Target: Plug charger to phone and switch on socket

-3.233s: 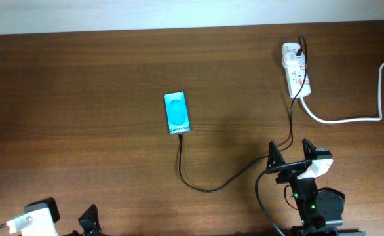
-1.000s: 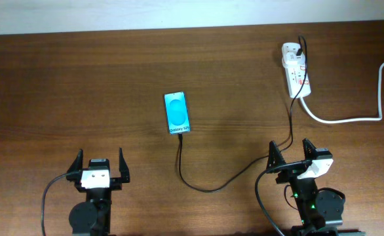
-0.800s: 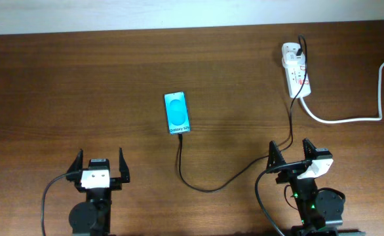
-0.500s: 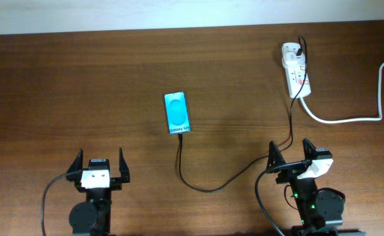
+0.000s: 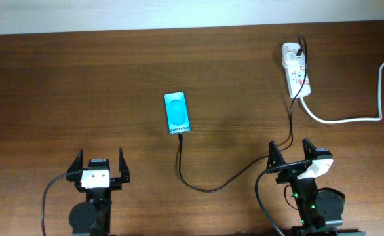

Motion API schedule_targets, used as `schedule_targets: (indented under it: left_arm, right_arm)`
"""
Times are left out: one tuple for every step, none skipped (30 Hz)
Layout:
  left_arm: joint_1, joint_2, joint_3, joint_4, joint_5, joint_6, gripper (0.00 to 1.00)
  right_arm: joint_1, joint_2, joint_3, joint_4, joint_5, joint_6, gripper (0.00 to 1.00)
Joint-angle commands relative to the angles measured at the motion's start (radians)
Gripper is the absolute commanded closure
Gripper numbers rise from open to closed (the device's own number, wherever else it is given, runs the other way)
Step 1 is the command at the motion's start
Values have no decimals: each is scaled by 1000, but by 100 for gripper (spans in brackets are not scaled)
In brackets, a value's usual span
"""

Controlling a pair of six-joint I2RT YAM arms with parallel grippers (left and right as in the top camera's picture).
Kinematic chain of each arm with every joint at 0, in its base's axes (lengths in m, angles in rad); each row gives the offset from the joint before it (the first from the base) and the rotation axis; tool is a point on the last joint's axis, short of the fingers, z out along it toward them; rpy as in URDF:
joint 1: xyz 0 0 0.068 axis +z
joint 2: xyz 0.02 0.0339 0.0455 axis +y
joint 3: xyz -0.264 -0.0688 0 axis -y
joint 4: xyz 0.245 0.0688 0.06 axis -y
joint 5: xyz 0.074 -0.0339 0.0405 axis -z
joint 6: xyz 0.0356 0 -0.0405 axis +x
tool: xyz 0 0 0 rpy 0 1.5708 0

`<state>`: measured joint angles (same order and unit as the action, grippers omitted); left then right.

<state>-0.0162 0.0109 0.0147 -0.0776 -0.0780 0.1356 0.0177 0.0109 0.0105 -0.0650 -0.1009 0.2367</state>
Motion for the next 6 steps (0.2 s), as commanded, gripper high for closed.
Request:
schedule_targets:
  left_arm:
    - [6,-6,-6,2,8,16,1]
    - [6,-6,-6,2,8,16,1]
    - [6,-6,-6,2,8,16,1]
    - [6,-6,-6,2,8,16,1]
    - [6,-6,-6,2,8,16,1]
    - [6,-6,-6,2,8,16,1]
  right_arm:
    - [8,-6,-5,-7,8,8,2]
    - [8,-6,-5,-7,8,8,1]
    - [8,-6,-5,-7,8,8,2]
    - [8,-6,-5,-7,8,8,2]
    - [8,-6,-5,-7,8,8,2]
    - [8,-6,-5,-7,8,8,2]
